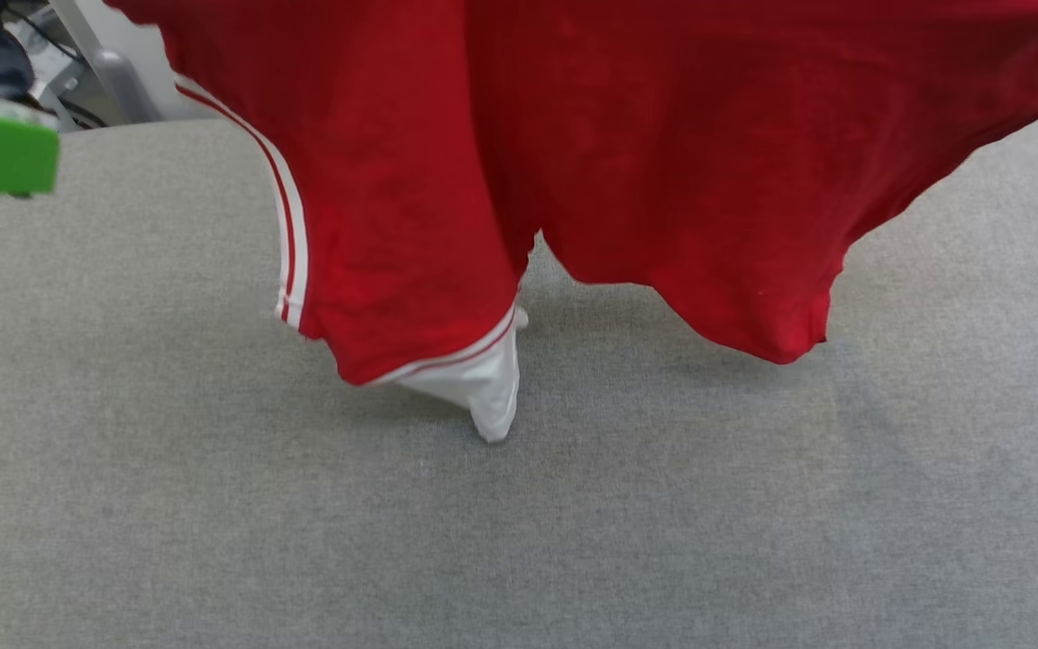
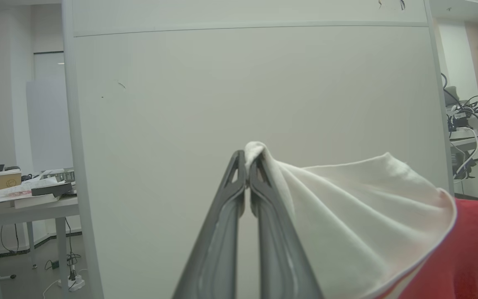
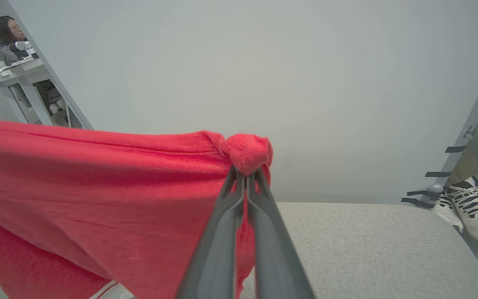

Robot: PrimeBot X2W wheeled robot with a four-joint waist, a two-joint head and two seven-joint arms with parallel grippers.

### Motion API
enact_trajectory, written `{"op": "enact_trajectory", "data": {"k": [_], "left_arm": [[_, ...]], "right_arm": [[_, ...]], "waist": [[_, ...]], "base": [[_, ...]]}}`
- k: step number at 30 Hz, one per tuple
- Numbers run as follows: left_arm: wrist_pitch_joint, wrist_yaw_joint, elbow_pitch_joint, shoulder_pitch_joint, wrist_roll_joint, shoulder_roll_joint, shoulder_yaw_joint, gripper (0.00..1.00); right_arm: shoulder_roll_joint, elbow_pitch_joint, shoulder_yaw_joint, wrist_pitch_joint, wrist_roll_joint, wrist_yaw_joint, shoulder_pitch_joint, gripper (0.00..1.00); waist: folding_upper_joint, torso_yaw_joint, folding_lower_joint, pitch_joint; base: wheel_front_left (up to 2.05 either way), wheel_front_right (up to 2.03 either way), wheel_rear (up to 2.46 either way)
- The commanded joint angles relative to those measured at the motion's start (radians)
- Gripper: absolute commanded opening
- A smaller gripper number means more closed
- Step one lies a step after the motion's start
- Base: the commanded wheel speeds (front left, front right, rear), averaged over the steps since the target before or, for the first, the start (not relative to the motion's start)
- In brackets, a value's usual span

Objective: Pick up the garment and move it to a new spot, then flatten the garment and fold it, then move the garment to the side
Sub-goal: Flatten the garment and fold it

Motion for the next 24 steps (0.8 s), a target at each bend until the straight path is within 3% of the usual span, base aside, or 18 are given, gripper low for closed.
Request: {"op": "enact_trajectory", "data": {"k": [1,5,11,19,24], "left_arm": [[0.008,-0.006,0.016,-0.042,0.013,0.016,0.010,0.00],[0.042,-0.051,0.063,-0.147,0.036,0.054,0.004,0.00],[0.063,-0.166,0.185,-0.373,0.098,0.095,-0.025,0.00],[0.065,-0.307,0.430,-0.708,0.198,0.059,-0.099,0.00],[0.014,-0.362,0.635,-0.925,0.288,0.012,-0.154,0.00]], "right_arm": [[-0.003,-0.004,-0.008,-0.014,-0.004,-0.001,-0.027,0.00],[-0.006,0.010,-0.013,-0.041,-0.015,-0.001,-0.099,0.00],[-0.014,0.070,-0.001,-0.102,-0.059,-0.001,-0.256,0.00],[-0.009,0.235,0.034,-0.203,-0.144,-0.001,-0.507,0.00],[0.018,0.395,0.039,-0.324,-0.207,-0.001,-0.682,0.00]], "waist": [[0.0000,-0.005,0.0000,0.042],[0.0000,-0.008,0.0000,0.115],[0.0000,-0.009,0.0000,0.251],[0.0000,-0.011,0.0000,0.423],[0.0000,-0.018,0.0000,0.509]], "base": [[0.00,0.00,0.00],[0.00,0.00,0.00],[0.00,0.00,0.00],[0.00,0.00,0.00],[0.00,0.00,0.00]]}}
